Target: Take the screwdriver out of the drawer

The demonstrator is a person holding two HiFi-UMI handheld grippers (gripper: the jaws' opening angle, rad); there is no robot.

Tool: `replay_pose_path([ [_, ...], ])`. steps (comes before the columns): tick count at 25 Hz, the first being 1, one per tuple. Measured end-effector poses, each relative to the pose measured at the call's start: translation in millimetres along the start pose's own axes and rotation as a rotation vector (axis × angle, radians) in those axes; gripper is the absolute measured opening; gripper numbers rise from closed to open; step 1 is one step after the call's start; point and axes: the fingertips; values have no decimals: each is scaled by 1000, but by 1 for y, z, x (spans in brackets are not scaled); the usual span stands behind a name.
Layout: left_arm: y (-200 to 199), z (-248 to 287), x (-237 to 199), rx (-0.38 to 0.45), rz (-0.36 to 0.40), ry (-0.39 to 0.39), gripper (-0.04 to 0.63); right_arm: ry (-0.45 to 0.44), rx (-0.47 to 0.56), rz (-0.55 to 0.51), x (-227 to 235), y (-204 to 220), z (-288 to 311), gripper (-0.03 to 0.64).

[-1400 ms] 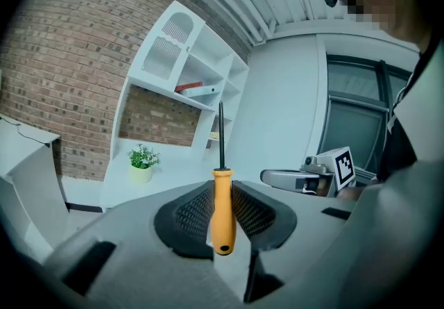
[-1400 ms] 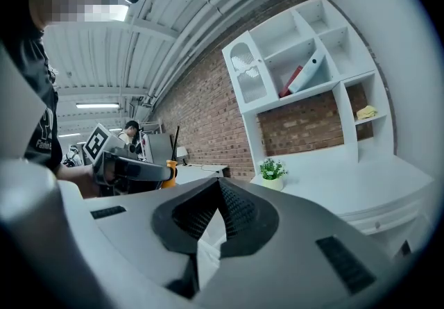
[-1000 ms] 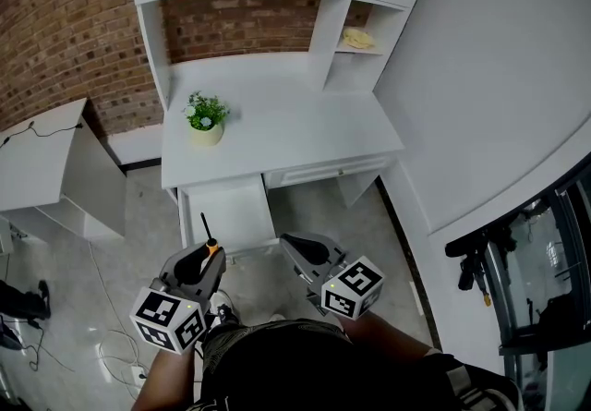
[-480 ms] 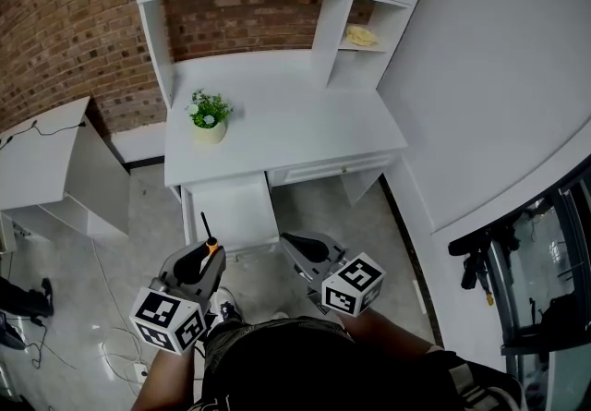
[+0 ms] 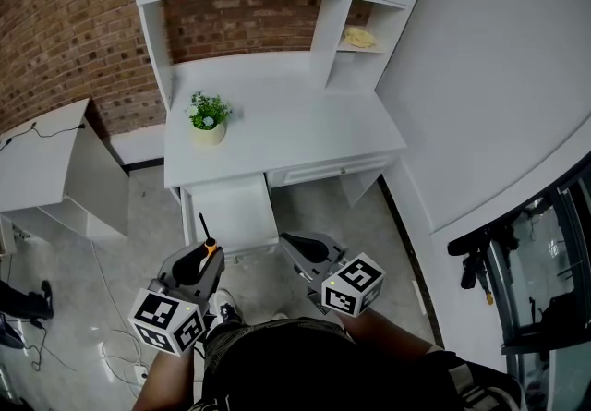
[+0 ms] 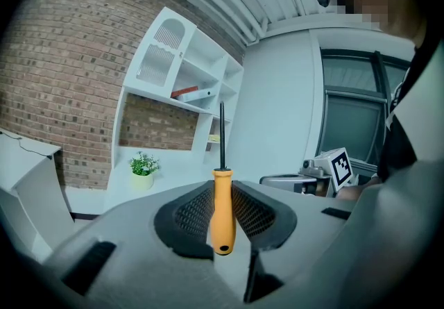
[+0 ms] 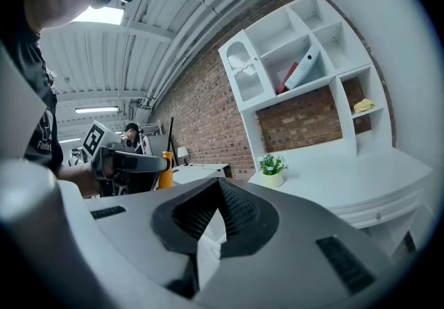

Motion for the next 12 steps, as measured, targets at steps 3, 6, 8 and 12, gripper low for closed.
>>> replay_pose_path([
  [3, 0, -1, 1, 1, 0, 3, 91, 0, -2, 0, -2, 0, 0, 5],
  [6, 1, -2, 0, 2, 0, 4, 91, -1, -3, 0, -3, 1, 1, 5],
  [8, 1, -2, 1, 2, -1, 4, 89, -1, -4, 0, -3, 2, 0, 5],
  [12, 1, -4, 0, 5, -5, 2, 89, -2, -4, 0, -4, 2, 1, 5],
])
Point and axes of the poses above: the fingertips, and each gripper's own axes: z forward along the fingers, x to its right, y out of its underside, and after that the axes turned 6 degrees about -z, right-handed
